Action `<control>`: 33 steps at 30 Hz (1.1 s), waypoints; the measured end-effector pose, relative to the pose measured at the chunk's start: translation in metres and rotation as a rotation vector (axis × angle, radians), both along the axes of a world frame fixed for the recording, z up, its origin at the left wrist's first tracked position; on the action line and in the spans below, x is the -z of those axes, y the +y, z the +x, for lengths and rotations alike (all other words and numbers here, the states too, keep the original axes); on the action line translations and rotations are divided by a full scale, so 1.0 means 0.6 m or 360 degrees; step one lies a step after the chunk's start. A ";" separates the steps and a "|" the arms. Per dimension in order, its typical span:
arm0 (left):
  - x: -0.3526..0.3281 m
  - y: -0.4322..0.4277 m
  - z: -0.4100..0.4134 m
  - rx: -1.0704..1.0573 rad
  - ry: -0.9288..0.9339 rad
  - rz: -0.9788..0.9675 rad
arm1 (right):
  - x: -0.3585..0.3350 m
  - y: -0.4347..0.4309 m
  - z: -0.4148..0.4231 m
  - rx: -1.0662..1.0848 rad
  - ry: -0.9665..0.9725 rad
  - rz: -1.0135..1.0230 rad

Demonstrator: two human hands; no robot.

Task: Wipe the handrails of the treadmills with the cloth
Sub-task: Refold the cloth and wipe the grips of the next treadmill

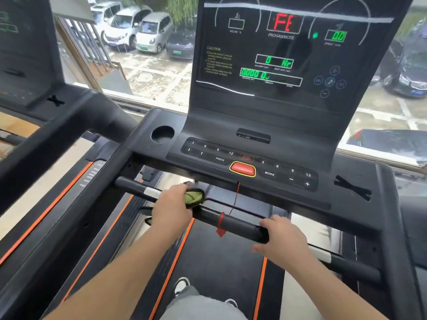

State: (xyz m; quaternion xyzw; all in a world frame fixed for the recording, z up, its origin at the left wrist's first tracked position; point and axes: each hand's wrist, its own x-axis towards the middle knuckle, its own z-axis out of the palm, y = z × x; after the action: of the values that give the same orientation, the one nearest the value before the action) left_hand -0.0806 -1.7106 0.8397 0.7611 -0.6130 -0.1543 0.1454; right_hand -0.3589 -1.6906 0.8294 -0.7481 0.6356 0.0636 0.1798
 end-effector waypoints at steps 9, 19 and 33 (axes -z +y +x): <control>0.006 0.037 -0.098 0.0521 0.0293 0.0103 | -0.002 -0.001 -0.013 0.0102 -0.0020 -0.0067; 0.005 0.014 -0.146 0.0527 0.0120 0.0098 | 0.000 0.022 -0.059 0.0129 -0.0068 -0.0092; -0.002 -0.002 -0.174 0.0587 -0.0046 0.0189 | -0.003 0.057 -0.142 0.0441 -0.0048 -0.0049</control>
State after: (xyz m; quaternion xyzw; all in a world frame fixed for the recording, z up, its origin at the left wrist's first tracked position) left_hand -0.1850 -1.7121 0.8406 0.6453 -0.7339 -0.2033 0.0608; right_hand -0.4441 -1.6562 0.8309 -0.6567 0.7309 0.0172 0.1849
